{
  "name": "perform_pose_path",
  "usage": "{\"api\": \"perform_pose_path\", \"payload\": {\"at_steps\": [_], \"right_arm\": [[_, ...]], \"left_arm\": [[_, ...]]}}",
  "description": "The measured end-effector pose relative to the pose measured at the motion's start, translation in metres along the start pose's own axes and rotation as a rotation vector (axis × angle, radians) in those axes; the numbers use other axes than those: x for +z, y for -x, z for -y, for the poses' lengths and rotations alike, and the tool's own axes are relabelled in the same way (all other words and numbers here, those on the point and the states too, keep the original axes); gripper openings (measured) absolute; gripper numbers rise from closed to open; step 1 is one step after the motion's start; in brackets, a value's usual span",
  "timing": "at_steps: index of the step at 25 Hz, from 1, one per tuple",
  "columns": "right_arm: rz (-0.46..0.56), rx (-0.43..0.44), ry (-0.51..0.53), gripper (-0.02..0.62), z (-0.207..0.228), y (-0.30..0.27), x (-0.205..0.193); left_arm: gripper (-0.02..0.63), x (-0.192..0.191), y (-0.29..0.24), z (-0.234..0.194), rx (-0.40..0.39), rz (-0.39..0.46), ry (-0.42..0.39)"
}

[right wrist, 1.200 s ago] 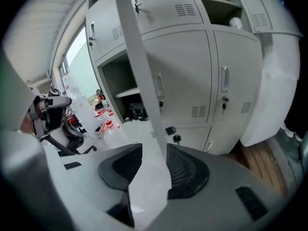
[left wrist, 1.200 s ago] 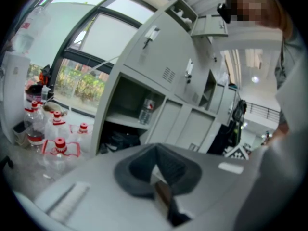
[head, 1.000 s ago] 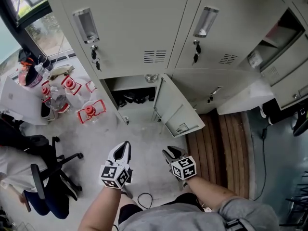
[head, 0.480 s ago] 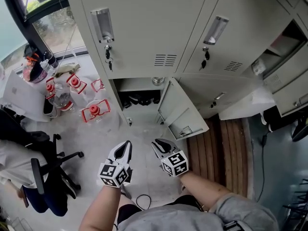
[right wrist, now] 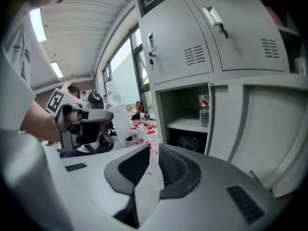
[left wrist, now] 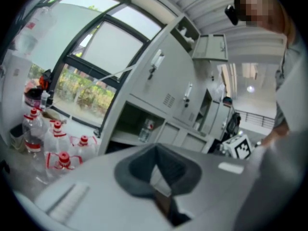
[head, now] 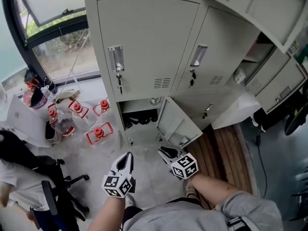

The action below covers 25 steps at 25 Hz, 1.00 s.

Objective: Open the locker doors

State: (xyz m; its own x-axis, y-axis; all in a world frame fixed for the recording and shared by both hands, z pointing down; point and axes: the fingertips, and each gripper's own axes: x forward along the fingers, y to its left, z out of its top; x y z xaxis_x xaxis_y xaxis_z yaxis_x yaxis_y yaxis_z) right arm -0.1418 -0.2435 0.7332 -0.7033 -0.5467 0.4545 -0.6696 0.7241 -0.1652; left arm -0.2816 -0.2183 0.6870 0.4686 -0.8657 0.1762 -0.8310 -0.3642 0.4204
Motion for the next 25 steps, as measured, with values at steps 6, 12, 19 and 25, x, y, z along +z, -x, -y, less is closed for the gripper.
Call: {"api": "perform_pose_path", "payload": {"at_steps": [6,12,19,25], "right_arm": [[0.150,-0.086,-0.113,0.045,-0.016,0.048,0.080],[0.262,-0.093,-0.077,0.031,0.009,0.156,0.155],[0.299,-0.084,0.011,0.011,0.070,0.278,0.191],[0.302,-0.036,-0.040,0.008,0.081,0.316,0.191]], "left_arm": [[0.005,0.058,0.031,0.027,-0.110,-0.041,-0.112],[0.005,0.112,0.037,0.118,-0.129,0.031,-0.188],[0.005,0.144,0.020,0.229,-0.040,0.166,-0.184],[0.005,0.158,0.025,0.288,-0.008,0.197,-0.200]]}}
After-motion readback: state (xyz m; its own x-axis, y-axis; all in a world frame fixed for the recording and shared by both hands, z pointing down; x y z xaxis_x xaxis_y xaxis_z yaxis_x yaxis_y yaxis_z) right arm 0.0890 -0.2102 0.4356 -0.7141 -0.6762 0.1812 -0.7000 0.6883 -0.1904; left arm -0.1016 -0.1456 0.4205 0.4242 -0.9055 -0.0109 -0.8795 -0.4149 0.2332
